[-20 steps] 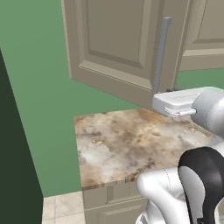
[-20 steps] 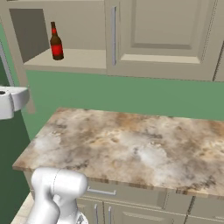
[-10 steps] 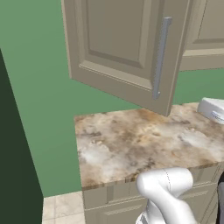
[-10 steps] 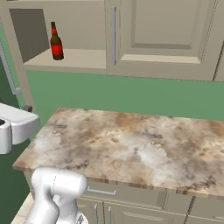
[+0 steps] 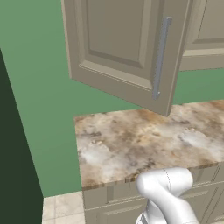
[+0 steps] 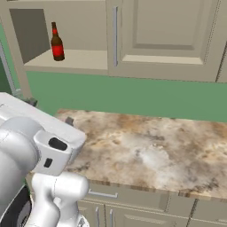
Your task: Open the cabinet directly in front. Then move the beer and the mug to the dining counter with the jar on it.
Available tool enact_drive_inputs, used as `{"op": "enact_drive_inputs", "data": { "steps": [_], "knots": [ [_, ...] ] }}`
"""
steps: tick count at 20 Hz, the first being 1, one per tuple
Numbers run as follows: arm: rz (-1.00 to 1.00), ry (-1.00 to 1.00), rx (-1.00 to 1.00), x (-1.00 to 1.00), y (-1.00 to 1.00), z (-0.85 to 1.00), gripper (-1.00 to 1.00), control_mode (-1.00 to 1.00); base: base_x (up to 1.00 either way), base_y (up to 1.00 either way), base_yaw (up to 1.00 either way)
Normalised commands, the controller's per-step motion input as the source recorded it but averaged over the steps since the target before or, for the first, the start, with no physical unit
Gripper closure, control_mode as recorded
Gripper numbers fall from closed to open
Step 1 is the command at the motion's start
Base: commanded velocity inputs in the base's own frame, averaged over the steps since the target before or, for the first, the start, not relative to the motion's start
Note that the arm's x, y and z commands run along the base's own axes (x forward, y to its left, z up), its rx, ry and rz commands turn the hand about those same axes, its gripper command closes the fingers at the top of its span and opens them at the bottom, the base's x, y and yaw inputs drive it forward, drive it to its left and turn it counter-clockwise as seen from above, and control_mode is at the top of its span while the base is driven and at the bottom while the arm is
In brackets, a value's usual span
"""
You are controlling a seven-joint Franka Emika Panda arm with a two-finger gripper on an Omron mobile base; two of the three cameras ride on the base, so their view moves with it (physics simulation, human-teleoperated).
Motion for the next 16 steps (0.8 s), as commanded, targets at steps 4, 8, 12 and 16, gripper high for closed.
{"op": "enact_drive_inputs", "data": {
  "steps": [4, 8, 12, 16],
  "knots": [
    [0.14, 0.0, 0.34, 0.04, -0.23, 0.0, -1.0, -1.0, 0.0, 0.0, 0.0],
    [0.15, 0.15, 0.31, 0.23, 0.0, 0.0, -1.0, -1.0, 0.0, 0.0, 0.0],
    [0.08, 0.25, 0.3, 0.38, 0.06, -0.05, -1.0, -1.0, 0.0, 0.0, 0.0],
    [0.0, 0.21, 0.23, 0.44, 0.1, -0.17, -1.0, -1.0, 0.0, 0.0, 0.0]
  ]
}}
